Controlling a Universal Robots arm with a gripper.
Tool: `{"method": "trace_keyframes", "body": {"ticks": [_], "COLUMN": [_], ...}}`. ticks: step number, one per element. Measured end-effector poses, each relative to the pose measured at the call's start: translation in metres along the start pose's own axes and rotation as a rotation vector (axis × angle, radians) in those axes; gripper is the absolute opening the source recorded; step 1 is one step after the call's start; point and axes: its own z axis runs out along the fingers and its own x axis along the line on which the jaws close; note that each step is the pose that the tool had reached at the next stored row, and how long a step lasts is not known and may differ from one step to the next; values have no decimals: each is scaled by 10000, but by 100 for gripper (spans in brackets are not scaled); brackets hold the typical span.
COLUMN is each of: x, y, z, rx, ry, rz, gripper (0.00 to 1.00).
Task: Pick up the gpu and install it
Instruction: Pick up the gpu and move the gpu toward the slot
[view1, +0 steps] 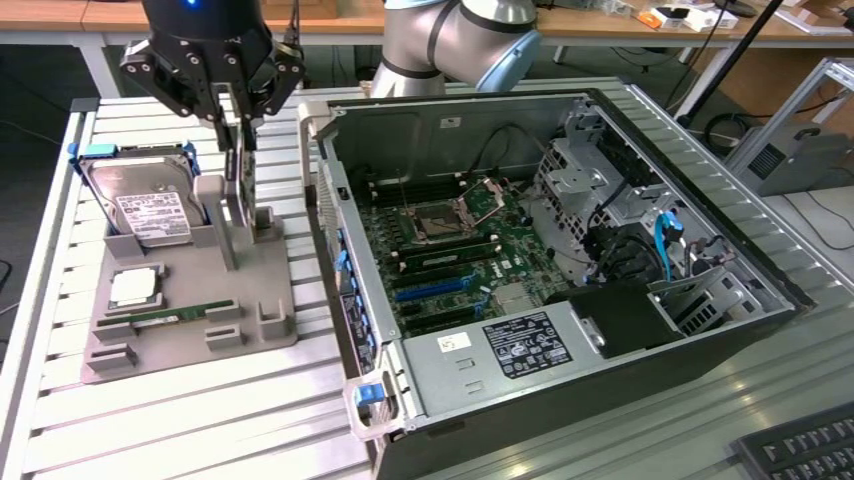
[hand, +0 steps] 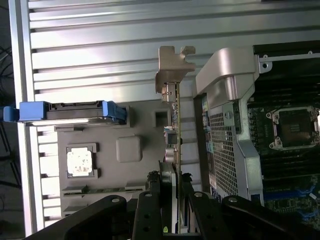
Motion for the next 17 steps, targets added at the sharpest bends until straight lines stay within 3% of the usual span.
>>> {"method": "trace_keyframes", "body": {"ticks": [8,13,17], "x": [-1,-3,-4], "y": [4,15,19], "z": [-41,-152,-189], "rx": [-75,-232,-280], "ry": [7,21,26], "rz": [2,7,7], "gripper": [26,26,26]}}
